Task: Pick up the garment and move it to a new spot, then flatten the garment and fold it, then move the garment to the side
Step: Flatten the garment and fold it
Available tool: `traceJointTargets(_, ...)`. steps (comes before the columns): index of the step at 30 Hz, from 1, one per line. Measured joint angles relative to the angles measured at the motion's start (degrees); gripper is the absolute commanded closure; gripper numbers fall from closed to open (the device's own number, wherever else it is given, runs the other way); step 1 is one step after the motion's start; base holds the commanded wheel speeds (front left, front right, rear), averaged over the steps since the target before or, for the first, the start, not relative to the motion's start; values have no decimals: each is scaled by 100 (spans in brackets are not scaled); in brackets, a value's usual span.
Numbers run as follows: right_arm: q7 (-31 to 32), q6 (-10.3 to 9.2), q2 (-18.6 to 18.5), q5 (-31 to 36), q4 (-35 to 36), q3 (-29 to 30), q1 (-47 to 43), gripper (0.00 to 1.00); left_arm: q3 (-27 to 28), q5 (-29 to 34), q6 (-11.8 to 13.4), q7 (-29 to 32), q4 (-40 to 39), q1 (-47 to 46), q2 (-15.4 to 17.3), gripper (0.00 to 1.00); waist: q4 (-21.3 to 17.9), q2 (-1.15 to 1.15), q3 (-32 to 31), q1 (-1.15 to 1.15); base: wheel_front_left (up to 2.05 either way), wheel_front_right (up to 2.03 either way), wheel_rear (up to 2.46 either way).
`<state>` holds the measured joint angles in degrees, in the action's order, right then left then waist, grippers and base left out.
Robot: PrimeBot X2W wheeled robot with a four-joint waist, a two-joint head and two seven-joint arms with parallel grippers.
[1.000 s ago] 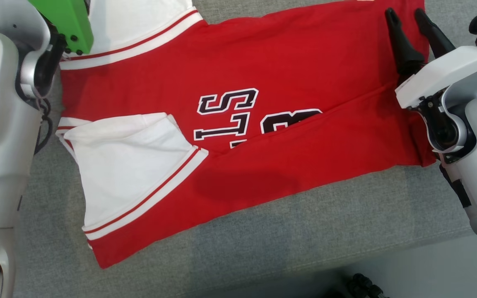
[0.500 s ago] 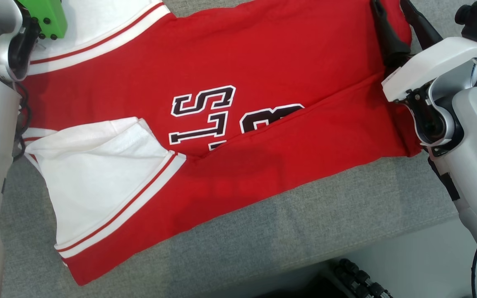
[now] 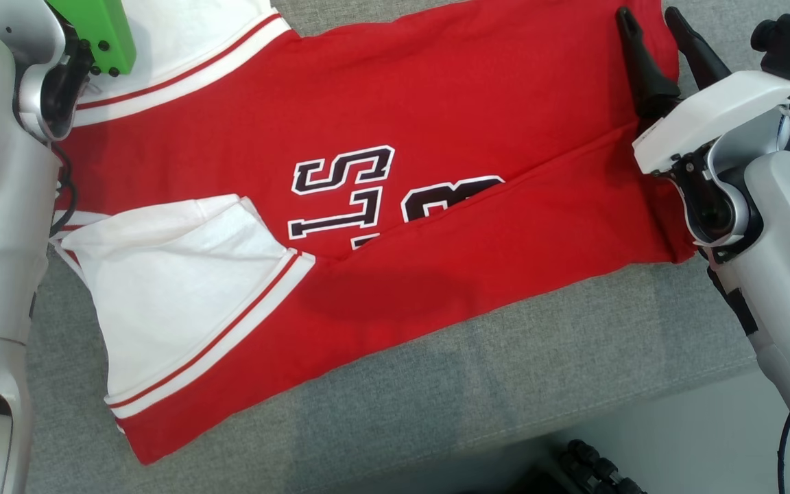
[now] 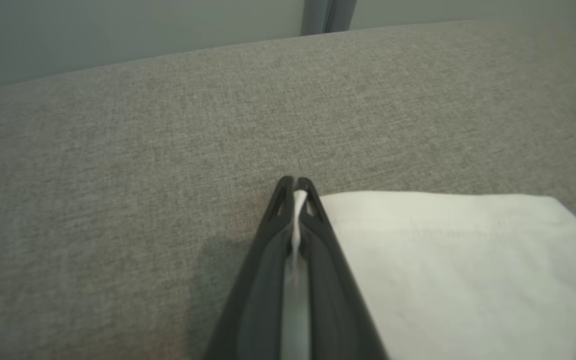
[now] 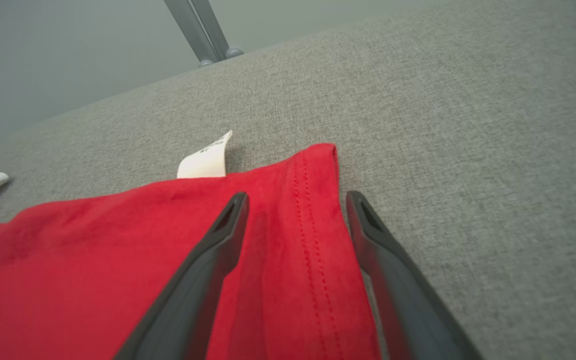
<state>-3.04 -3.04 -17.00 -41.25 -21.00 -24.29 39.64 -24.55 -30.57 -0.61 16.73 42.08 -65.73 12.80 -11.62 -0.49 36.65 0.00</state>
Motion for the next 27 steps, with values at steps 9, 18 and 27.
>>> traceJointTargets(9,-45,49,-14,-2,-193,53,5,0,-21,-74,-258,-247,80,-60,-136,100,143,0,-170,0,0,0,0)
traceJointTargets(18,32,-8,-105,-8,-511,177,272,0,-32,-253,-494,-372,86,-242,-299,100,315,0,-194,0,0,0,0)
traceJointTargets(27,282,-51,-60,-120,-943,192,339,0,-182,-253,-567,-532,176,-241,-318,100,420,0,-259,0,0,0,0)
